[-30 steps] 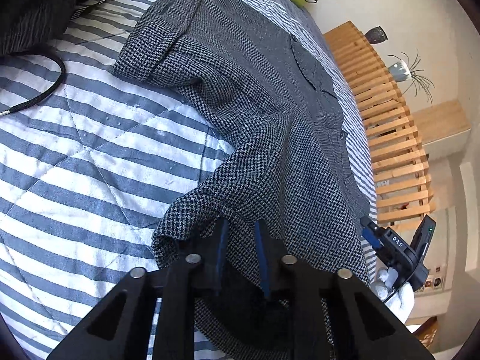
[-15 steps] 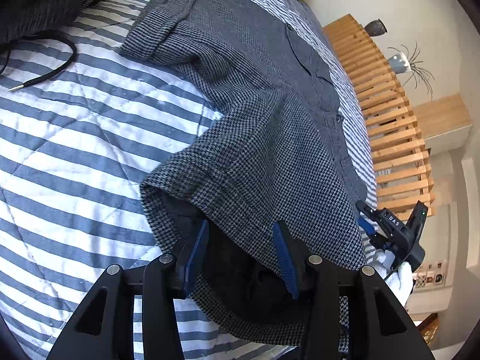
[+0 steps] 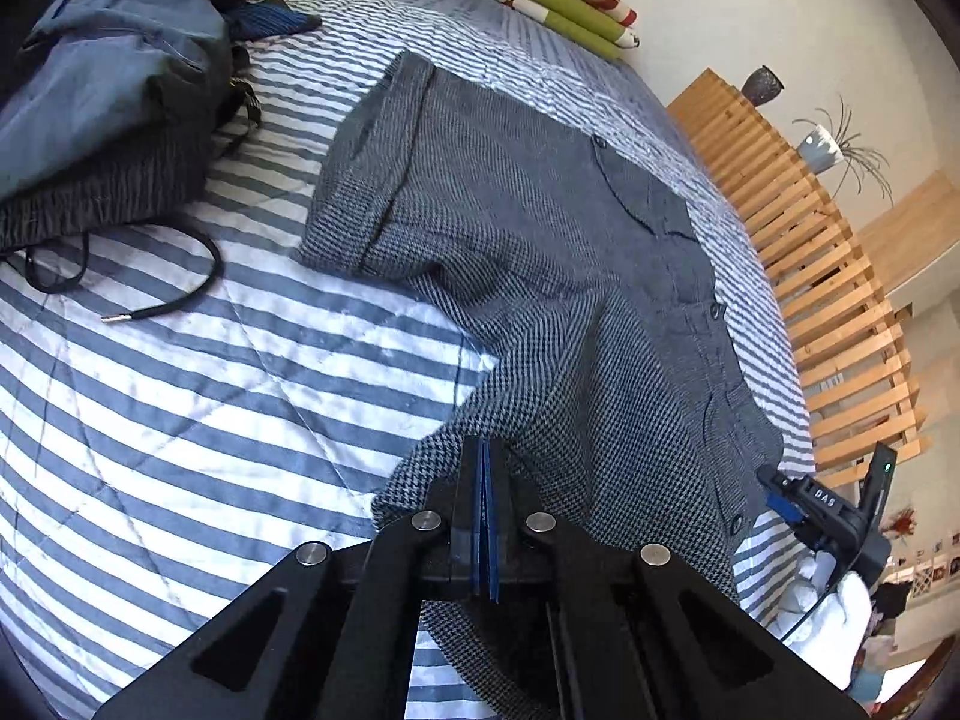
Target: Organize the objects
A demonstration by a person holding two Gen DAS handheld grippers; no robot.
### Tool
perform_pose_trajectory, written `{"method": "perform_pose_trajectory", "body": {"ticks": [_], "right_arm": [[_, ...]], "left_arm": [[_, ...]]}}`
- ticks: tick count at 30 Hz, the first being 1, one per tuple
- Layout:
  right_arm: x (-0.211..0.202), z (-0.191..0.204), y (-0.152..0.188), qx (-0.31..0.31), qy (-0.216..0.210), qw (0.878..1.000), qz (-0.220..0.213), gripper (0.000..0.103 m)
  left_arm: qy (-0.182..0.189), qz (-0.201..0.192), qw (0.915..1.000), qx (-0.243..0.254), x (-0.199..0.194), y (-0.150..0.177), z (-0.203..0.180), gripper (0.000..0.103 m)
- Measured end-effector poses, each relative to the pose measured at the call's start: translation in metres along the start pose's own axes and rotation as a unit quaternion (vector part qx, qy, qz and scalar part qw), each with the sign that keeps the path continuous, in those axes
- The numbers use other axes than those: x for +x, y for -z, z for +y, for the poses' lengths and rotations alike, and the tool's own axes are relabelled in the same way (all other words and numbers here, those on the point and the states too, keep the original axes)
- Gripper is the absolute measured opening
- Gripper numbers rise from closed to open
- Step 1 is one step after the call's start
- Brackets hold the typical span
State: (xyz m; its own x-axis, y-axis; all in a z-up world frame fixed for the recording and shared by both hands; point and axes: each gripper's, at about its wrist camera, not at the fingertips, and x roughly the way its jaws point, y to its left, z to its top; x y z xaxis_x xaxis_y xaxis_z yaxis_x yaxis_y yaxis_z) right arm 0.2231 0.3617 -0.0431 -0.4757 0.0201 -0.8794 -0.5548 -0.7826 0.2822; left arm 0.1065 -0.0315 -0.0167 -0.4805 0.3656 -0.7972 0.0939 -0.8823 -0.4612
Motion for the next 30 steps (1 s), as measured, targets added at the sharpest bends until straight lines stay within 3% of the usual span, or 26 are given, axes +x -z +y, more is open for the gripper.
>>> {"method": "perform_pose_trajectory", "body": {"ticks": [4, 5, 6, 7, 10, 13, 17, 18, 22, 27, 30], "right_arm": [[0.004, -0.005, 0.000, 0.014, -0.006, 1.000, 0.008, 0.047], [0.004, -0.006, 0.000, 0.018, -0.008, 1.000, 0.009, 0.047], [0.004, -0.007, 0.000, 0.020, -0.010, 1.000, 0.009, 0.047], [0.003, -0.006, 0.001, 0.019, -0.009, 1.000, 0.008, 0.047], [0.004, -0.003, 0.001, 0.017, -0.005, 1.000, 0.006, 0.047], [0.004, -0.001, 0.002, 0.017, -0.007, 1.000, 0.007, 0.047], [0.006, 0.003, 0.002, 0.011, -0.010, 1.000, 0.009, 0.047], [0.006, 0.004, 0.002, 0.009, -0.010, 1.000, 0.010, 0.047], [0.007, 0.006, 0.002, -0.002, -0.007, 1.000, 0.010, 0.047], [0.007, 0.006, 0.002, -0.002, -0.006, 1.000, 0.007, 0.047], [0.006, 0.004, 0.001, -0.002, 0.003, 1.000, -0.001, 0.047]], "left_arm": [[0.009, -0.020, 0.9995, -0.022, -0.015, -0.010, 0.007, 0.003], [0.016, -0.007, 0.9994, -0.030, -0.012, -0.009, 0.010, 0.011], [0.033, 0.015, 0.9989, -0.030, -0.008, -0.006, 0.014, 0.034], [0.046, 0.034, 0.9981, -0.025, 0.000, -0.002, 0.010, 0.047], [0.027, 0.061, 0.9977, 0.012, 0.025, 0.012, -0.009, 0.048], [0.023, 0.081, 0.9964, -0.013, 0.047, 0.017, -0.010, 0.054], [0.011, 0.057, 0.9969, -0.053, 0.056, 0.004, 0.000, 0.052], [0.013, 0.048, 0.9966, -0.065, 0.054, 0.001, 0.003, 0.038], [0.007, 0.013, 0.9978, -0.065, 0.038, -0.007, 0.007, 0.024], [0.032, -0.007, 0.9963, -0.080, 0.012, -0.014, 0.020, 0.022], [-0.010, -0.024, 0.9962, -0.083, 0.005, -0.019, 0.030, 0.023]]}}
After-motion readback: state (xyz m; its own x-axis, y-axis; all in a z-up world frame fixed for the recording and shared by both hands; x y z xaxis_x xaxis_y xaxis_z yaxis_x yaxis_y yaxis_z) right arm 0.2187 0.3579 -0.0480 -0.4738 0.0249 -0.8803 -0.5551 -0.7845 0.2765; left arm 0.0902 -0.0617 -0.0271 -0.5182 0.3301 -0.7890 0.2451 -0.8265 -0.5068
